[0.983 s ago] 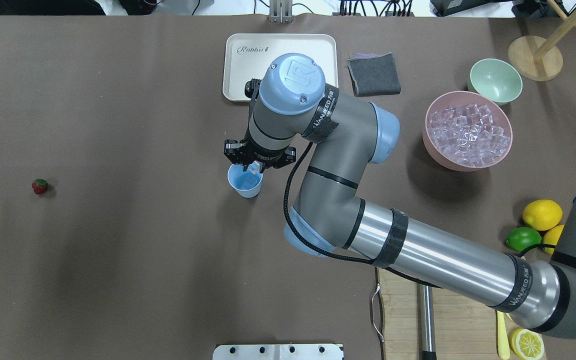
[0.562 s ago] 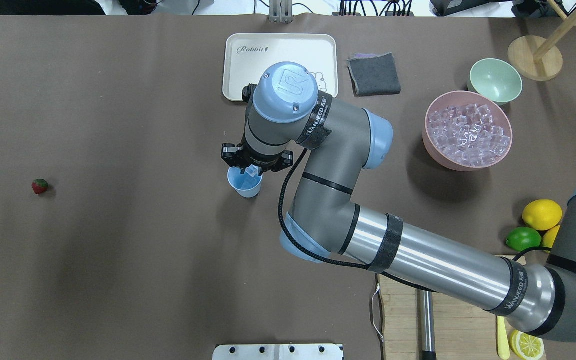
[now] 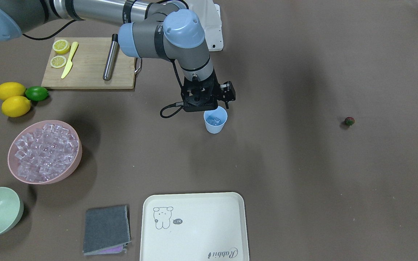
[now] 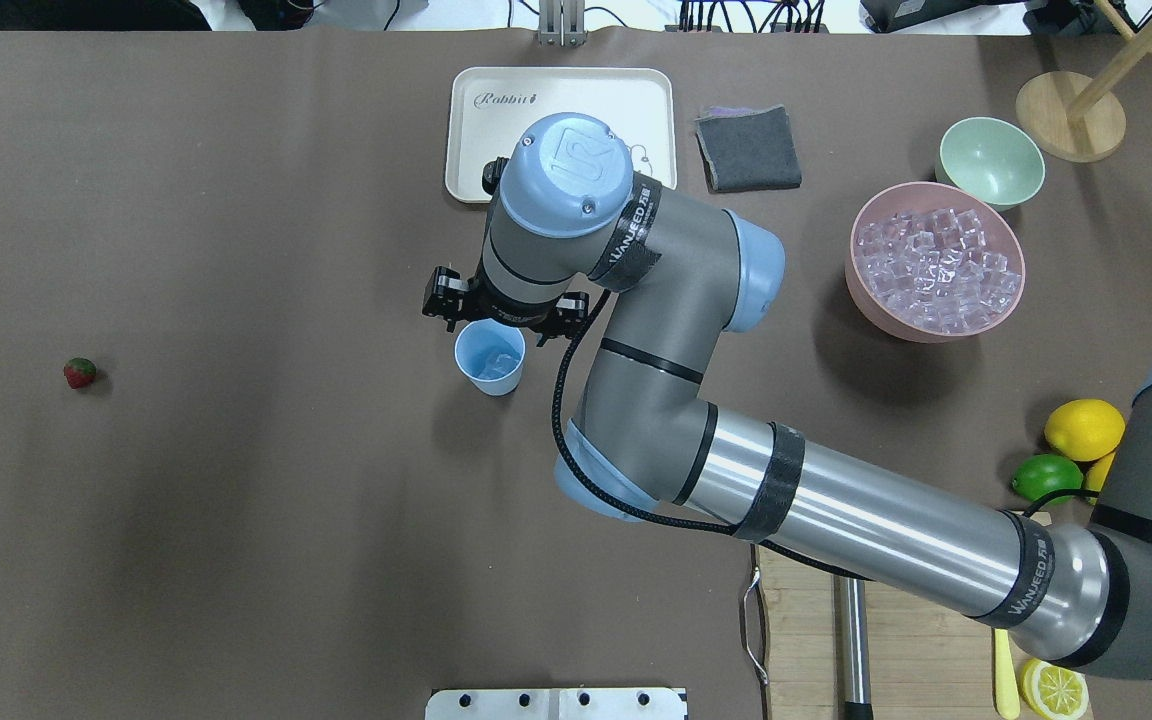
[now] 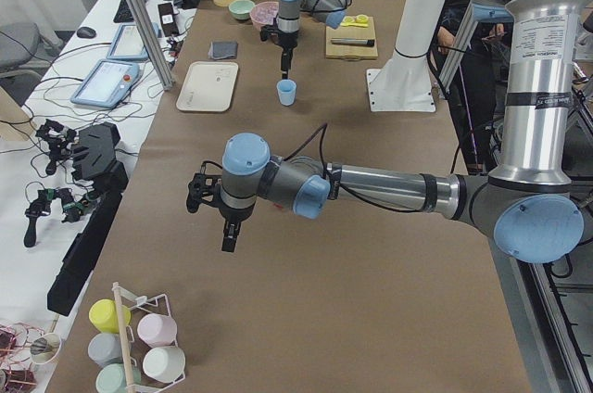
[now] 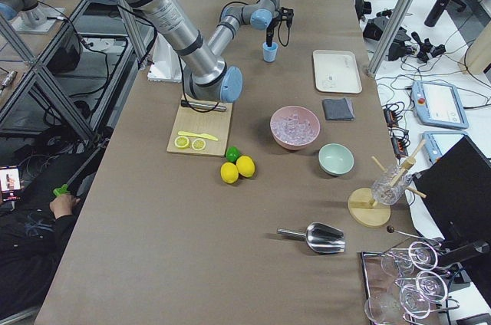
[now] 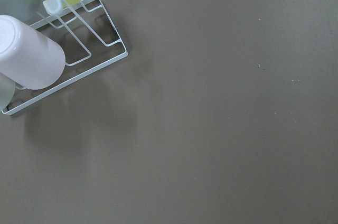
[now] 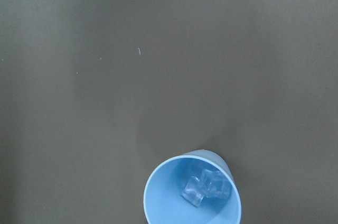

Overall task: Put ice and strawberries in cup
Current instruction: 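Move the right gripper back over the pink bowl of ice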

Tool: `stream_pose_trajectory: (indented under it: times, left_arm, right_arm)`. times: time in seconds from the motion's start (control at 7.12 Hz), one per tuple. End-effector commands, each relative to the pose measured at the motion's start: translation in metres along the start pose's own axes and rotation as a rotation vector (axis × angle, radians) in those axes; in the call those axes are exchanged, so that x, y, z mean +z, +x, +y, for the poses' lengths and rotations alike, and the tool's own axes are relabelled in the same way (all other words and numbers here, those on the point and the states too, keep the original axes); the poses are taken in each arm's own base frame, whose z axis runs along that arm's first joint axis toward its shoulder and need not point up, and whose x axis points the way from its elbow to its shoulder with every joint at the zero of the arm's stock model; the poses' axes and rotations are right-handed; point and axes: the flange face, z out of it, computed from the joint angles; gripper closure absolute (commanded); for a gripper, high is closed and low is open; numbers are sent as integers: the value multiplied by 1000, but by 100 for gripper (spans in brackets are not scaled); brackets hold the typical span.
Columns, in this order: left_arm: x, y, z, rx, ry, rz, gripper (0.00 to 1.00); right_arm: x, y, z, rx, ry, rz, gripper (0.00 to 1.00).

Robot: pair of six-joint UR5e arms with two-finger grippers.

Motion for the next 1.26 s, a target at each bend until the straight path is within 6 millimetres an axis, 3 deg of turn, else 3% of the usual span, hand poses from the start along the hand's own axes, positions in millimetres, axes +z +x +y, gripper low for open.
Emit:
stream_pose_trajectory:
  times: [0.0,0.14,0.28,0.42,0.56,0.7,0.84,0.98,1.12]
  left_arm:
    - [-5,34,-7,45,-7,79,2]
    - [7,57,-8,95,-22,92,2]
    - [19,67,-18,121,-14,109,2]
    - [38,82,-13,90,-55,121,2]
    - [49,102,-3,138,-57,146,2]
    - [66,95,28,196,-42,168,2]
    - [80,101,47,247,-42,189,2]
    - [91,113,54,228,-60,193,2]
    - [105,138,63,169,-30,200,2]
  right_arm:
    - [-36,36,-19,6,-4,-30,1]
    - [-62,87,-30,-17,-20,-46,1]
    - [-91,144,-45,-35,-21,-51,1]
    - [-117,189,-57,-47,-34,-61,1]
    - [-131,221,-66,-43,-40,-61,1]
    - [-138,242,-75,-48,-32,-54,1]
    - [-141,261,-82,-43,-29,-41,1]
    - [-142,269,-85,-33,-24,-35,1]
    - [-143,269,-85,-32,-24,-36,1]
